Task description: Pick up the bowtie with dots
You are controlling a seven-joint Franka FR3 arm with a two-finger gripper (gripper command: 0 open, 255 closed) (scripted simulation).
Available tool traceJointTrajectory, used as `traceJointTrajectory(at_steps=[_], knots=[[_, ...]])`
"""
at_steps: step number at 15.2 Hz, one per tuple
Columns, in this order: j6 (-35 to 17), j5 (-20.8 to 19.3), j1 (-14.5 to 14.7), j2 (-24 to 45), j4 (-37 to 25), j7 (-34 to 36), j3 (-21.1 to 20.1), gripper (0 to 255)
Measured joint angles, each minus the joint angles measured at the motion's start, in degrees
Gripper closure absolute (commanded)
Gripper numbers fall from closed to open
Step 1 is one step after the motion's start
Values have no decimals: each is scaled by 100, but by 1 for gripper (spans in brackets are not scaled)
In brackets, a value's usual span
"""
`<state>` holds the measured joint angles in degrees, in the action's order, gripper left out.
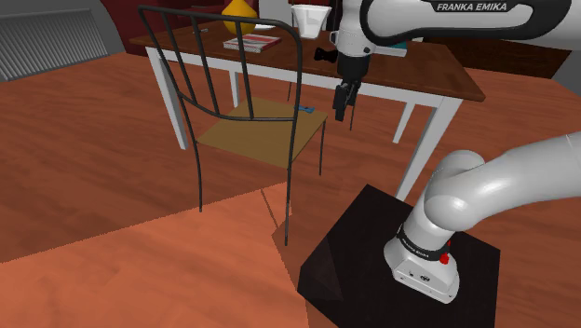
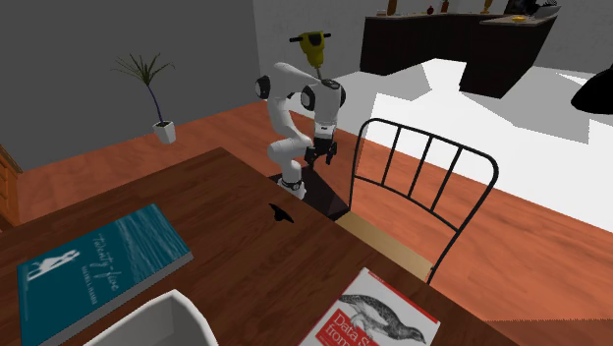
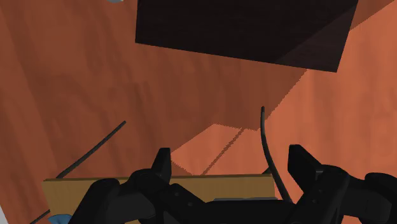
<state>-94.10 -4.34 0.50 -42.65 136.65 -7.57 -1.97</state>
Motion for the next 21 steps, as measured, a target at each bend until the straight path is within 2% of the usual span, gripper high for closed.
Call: traceJointTrajectory(at_steps=[4, 8, 15, 21], knots=[[-78, -97, -70, 273, -239, -227, 199, 0], [-200, -245, -188, 923, -858, -700, 595, 0], [-210, -250, -320, 2119, -2186, -1543, 1225, 0], [-17, 22, -434, 3292, -3623, -2284, 1699, 0]])
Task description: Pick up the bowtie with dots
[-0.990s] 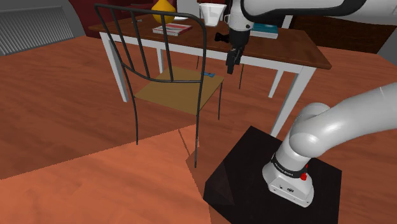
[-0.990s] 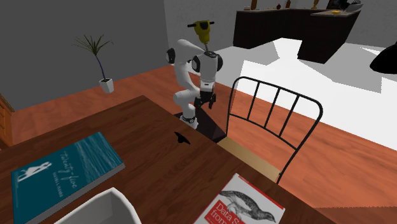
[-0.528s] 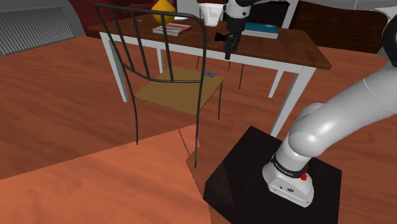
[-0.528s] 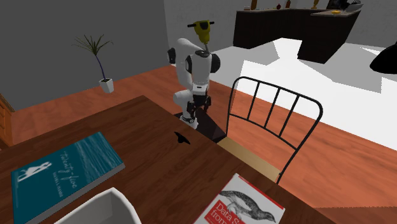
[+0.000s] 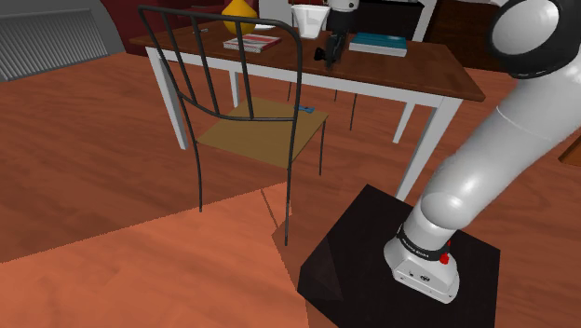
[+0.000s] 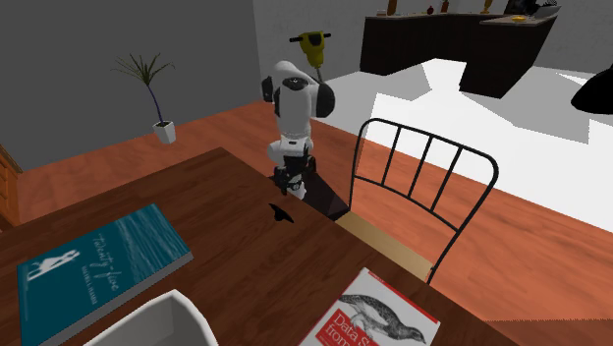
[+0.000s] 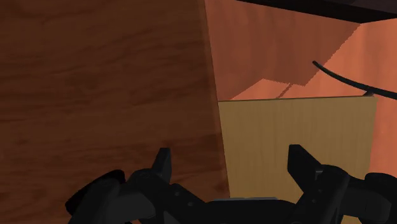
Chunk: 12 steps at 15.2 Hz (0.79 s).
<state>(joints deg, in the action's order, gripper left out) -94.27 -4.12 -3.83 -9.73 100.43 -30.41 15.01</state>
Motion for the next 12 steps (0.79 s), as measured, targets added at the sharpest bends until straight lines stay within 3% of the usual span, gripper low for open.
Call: traceJointTrajectory(at_steps=[9, 12], knots=[[840, 914, -557, 2224, -3005, -1090, 521, 0], [784, 990, -636, 2386, -3101, -1193, 542, 0]])
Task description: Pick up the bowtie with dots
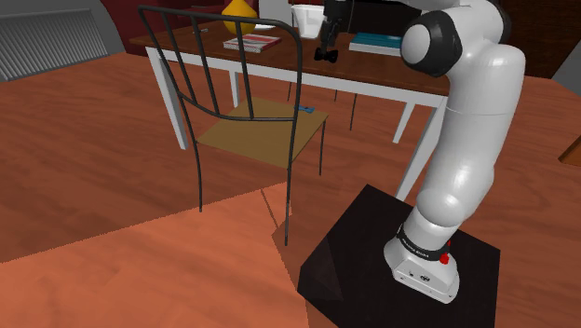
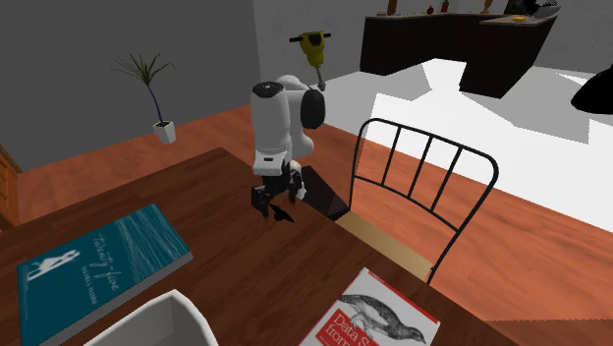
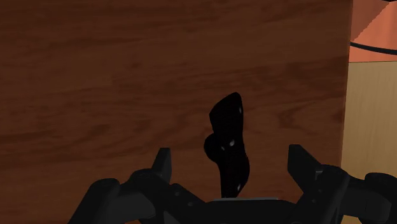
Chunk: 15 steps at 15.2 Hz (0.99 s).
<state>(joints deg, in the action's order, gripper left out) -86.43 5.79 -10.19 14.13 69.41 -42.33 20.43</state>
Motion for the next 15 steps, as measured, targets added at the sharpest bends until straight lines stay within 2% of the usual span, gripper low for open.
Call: traceJointTrajectory(at_steps=[5, 6, 15], knots=[[-418, -49, 59, -127, 537, 14, -13, 0], [-466, -57, 66, -150, 607, 14, -14, 255], [-515, -61, 73, -184, 660, 11, -16, 255]])
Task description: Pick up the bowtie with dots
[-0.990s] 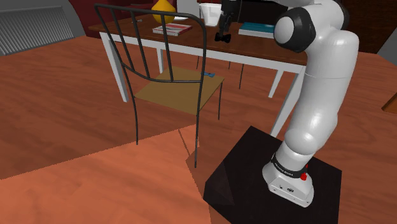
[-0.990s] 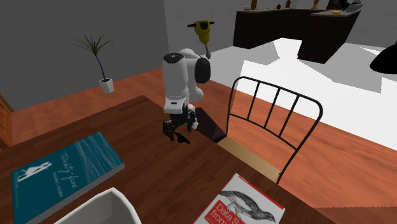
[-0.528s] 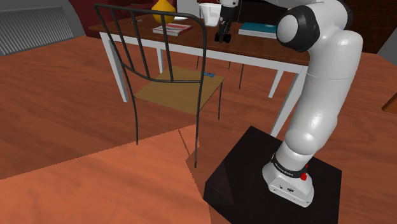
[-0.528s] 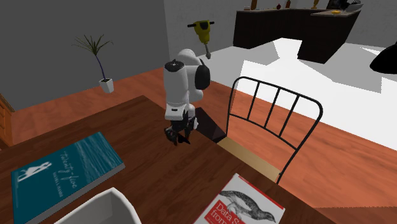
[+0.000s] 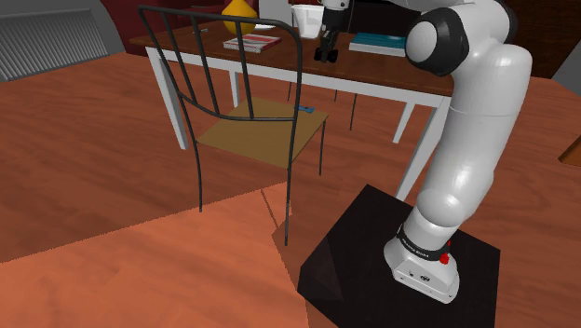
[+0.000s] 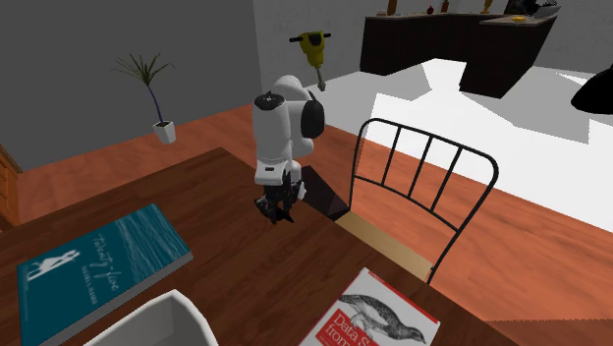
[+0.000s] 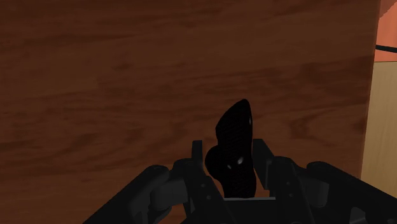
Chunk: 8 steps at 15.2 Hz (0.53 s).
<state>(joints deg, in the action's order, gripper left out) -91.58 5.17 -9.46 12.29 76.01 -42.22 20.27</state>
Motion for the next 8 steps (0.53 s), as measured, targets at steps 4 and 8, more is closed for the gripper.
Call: traceJointTrajectory(at_steps=[4, 8], knots=[[207, 24, -27, 83, -264, -2, 6, 255], [609, 94, -97, 267, -840, -20, 18, 255]])
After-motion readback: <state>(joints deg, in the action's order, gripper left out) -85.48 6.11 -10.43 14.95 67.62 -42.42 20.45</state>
